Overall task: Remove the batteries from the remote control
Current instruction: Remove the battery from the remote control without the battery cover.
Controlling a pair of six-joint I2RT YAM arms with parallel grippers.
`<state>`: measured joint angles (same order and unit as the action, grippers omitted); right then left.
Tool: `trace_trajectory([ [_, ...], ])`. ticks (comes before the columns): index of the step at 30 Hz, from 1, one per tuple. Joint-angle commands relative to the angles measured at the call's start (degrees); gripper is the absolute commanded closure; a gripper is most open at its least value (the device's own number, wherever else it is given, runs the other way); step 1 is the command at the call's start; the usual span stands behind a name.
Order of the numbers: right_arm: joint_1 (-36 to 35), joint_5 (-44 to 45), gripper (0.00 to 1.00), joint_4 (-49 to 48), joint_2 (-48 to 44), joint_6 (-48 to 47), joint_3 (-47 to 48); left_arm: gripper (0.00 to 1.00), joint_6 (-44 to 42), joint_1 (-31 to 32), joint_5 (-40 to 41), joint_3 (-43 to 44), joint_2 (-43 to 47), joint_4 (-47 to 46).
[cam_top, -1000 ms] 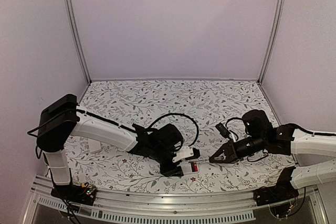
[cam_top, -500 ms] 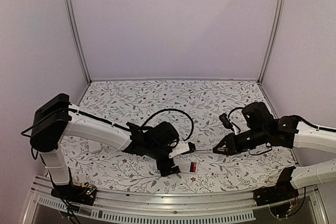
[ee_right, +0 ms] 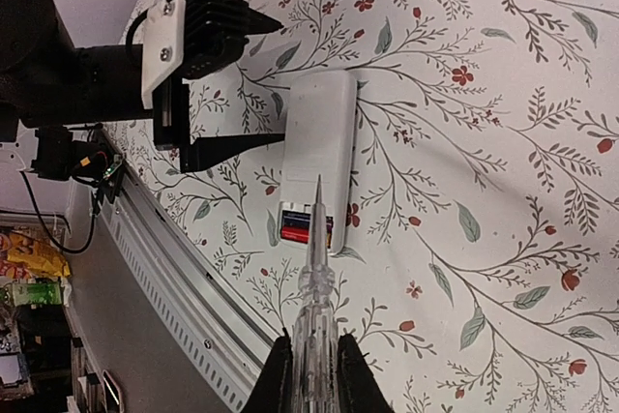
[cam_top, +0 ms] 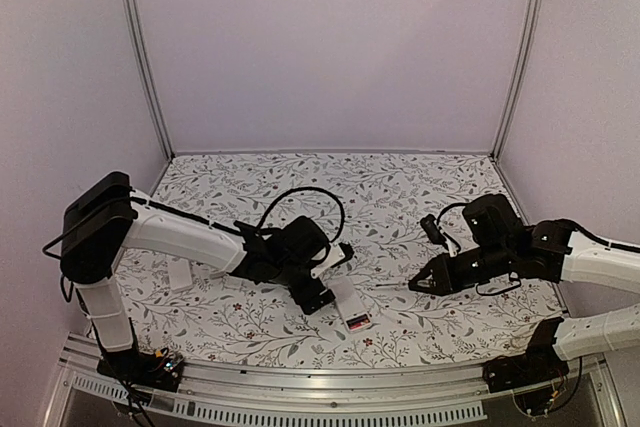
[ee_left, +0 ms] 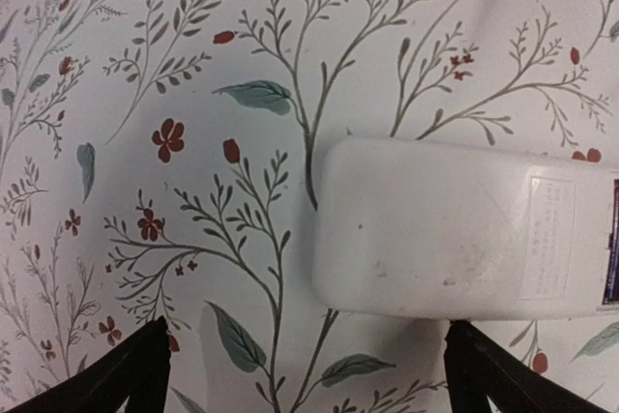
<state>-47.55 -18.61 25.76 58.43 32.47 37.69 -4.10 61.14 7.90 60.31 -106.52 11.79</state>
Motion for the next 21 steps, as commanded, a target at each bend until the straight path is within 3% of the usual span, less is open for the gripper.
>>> trace_trajectory([
  [1, -0.74, 0.44, 1.00, 2.44, -0.40, -0.64, 0.45, 0.01, 6.87, -1.30, -0.33, 0.53, -0.02, -1.43],
  [6, -6.08, 5.42, 1.00, 6.35, 1.72, -0.33, 3.50, 0.03, 17.29, -3.85, -4.39, -2.37, 4.59, -2.45],
  [12, -10.33, 9.16, 1.00, 8.23, 7.85, -0.16, 7.40, 0.18, 35.07, -7.49, -18.34, -7.13, 10.59, -9.38],
  [17, -11.30, 9.92, 1.00, 9.72, 11.08, -0.47, 9.90, 0.25, 45.63, -8.49, -26.22, -10.57, 10.75, -18.01],
  [21, -12.47, 10.50, 1.00, 11.48, 12.58, -0.95, 11.10, 0.31, 49.90, -8.49, -28.69, -11.66, 9.33, -19.70],
])
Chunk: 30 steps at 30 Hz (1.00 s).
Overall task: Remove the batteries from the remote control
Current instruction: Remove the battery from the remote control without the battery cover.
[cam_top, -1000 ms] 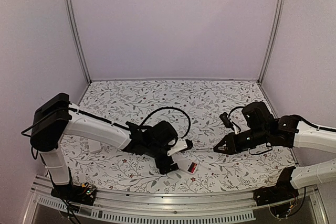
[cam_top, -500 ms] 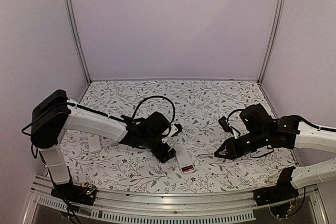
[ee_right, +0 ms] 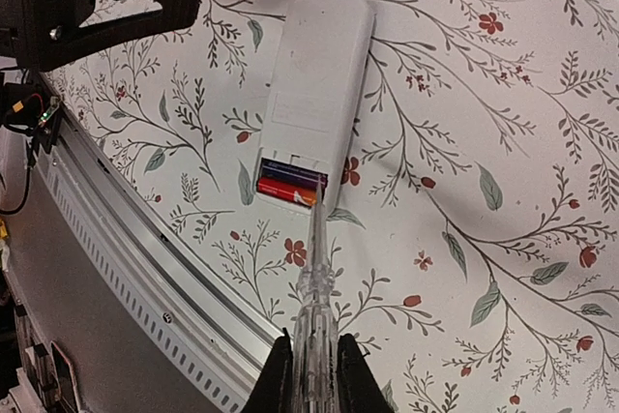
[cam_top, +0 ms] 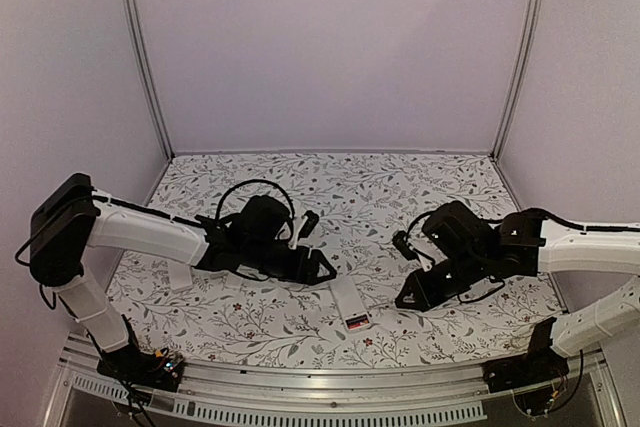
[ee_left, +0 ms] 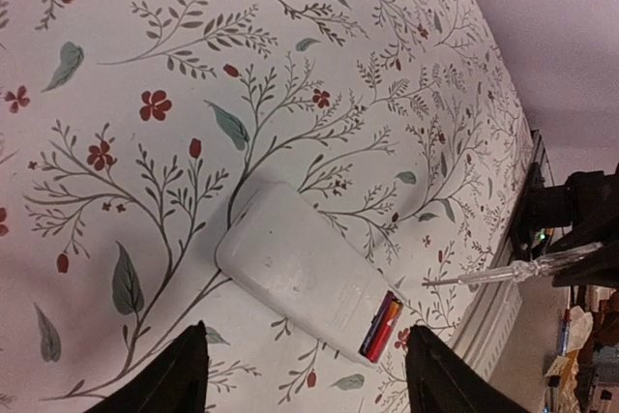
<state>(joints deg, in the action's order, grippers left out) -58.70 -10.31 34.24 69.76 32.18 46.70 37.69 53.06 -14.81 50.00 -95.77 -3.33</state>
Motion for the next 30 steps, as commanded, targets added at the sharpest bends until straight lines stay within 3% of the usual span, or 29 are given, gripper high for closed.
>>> trace_trajectory([
  [1, -1.64, 2.40, 1.00, 3.36, 1.78, -0.79, 2.35, 0.33, 8.48, -0.34, -6.16, -1.45, -1.74, -4.54],
  [13, -3.54, 3.78, 1.00, 4.90, 6.99, -2.43, 5.38, 0.47, 9.64, -0.18, -8.56, -0.96, -5.77, -3.89],
  [30, -3.62, 3.86, 1.00, 5.48, 8.90, -2.74, 6.56, 0.58, 9.50, 0.39, -10.03, -0.69, -7.13, -3.92],
])
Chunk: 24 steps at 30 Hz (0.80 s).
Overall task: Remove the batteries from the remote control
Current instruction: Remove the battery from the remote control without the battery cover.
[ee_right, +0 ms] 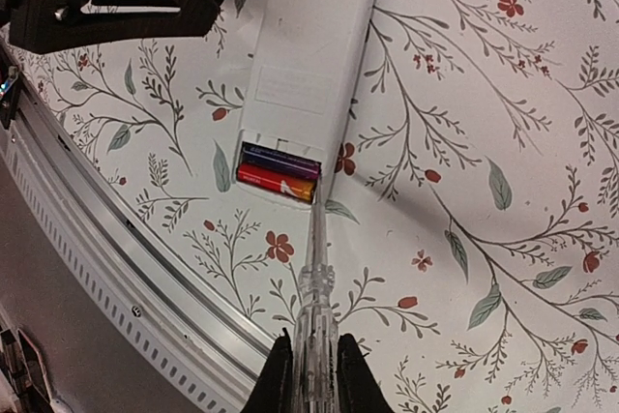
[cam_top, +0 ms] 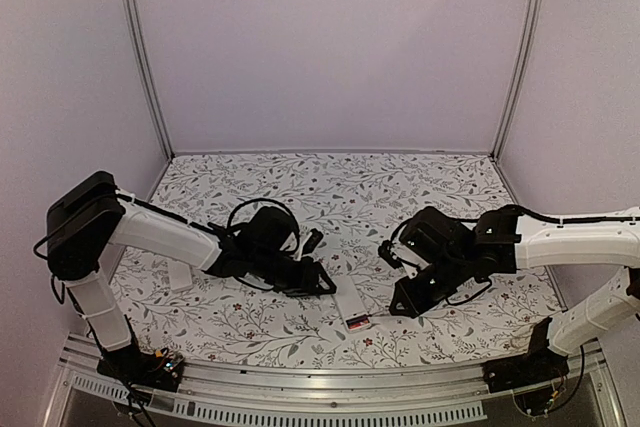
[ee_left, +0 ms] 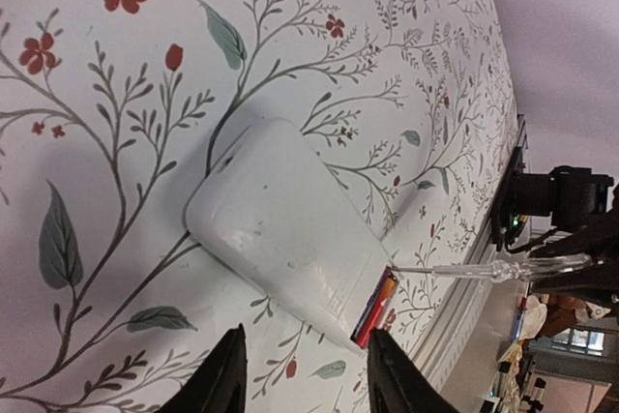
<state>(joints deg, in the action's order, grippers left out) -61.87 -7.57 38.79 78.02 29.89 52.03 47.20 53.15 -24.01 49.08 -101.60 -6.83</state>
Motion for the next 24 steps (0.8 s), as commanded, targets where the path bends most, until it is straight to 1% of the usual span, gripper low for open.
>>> trace_trajectory([
  [1, -0.47, 1.20, 1.00, 1.05, 0.71, -0.45, 1.35, 0.59, -0.03, 0.34, -0.86, 0.29, -1.36, -0.46],
  [7, -0.54, 1.53, 1.00, 2.08, 1.83, -0.62, 1.63, 0.62, 0.29, 0.87, -1.85, 0.31, -2.14, -1.00],
  [16, -0.54, 0.84, 1.00, 0.67, 2.18, -0.33, 0.95, 0.67, 0.79, 1.96, -3.23, 0.97, -3.86, -1.87],
  [24, -0.46, -1.89, 1.00, -3.29, 0.06, 3.26, -2.89, 0.73, 2.41, 2.87, -5.09, 0.67, -5.68, -4.21],
])
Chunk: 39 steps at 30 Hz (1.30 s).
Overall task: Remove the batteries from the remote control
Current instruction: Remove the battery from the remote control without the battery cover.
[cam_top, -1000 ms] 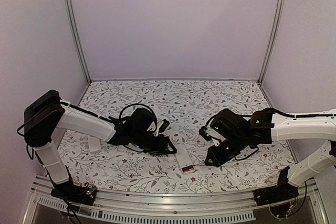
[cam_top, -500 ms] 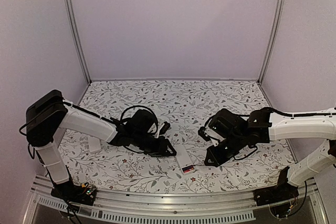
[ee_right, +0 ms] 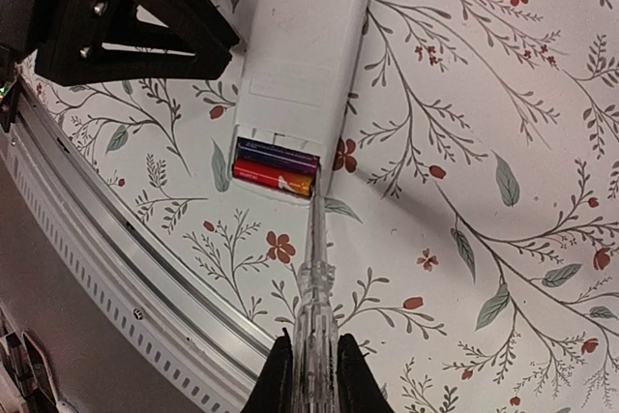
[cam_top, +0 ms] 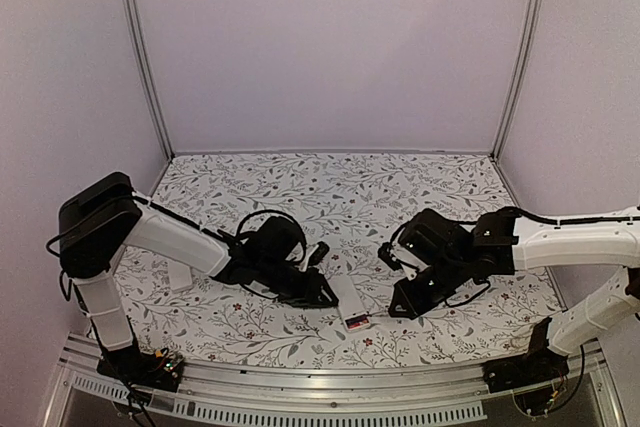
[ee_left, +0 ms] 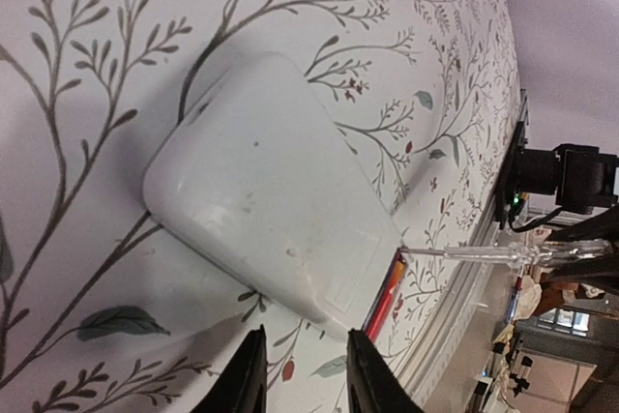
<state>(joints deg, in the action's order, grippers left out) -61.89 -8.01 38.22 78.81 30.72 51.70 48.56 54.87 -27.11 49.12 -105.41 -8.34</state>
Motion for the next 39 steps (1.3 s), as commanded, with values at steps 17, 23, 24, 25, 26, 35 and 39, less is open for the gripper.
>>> trace_trajectory([
  [17, 0.57, -2.20, 1.00, -7.94, -1.89, 8.90, -7.47, 0.89, 2.87, 2.70, -3.56, 1.61, -4.47, -3.14],
  [23, 1.86, -3.60, 1.00, -11.59, -4.38, 12.12, -9.58, 0.90, 2.86, 2.86, -3.79, 1.93, -4.84, -2.83],
  [24, 2.12, -3.93, 1.00, -12.19, -4.92, 12.55, -9.86, 0.91, 2.86, 2.83, -3.89, 1.98, -4.96, -2.82],
  [25, 2.39, -4.29, 1.00, -12.96, -5.61, 13.17, -10.20, 0.91, 2.86, 2.81, -3.97, 2.02, -5.04, -2.82],
  [26, 2.70, -4.82, 1.00, -13.91, -6.44, 13.67, -10.77, 0.91, 2.86, 2.86, -3.92, 2.15, -5.13, -2.81],
  [35, 3.52, -8.99, 1.00, -19.50, -9.84, 16.45, -11.98, 0.93, 2.69, 2.88, -4.18, 2.78, -5.68, -2.15],
  [39, 3.96, -9.74, 1.00, -20.96, -11.23, 17.12, -12.28, 0.93, 2.71, 2.98, -4.14, 2.99, -5.76, -1.91],
])
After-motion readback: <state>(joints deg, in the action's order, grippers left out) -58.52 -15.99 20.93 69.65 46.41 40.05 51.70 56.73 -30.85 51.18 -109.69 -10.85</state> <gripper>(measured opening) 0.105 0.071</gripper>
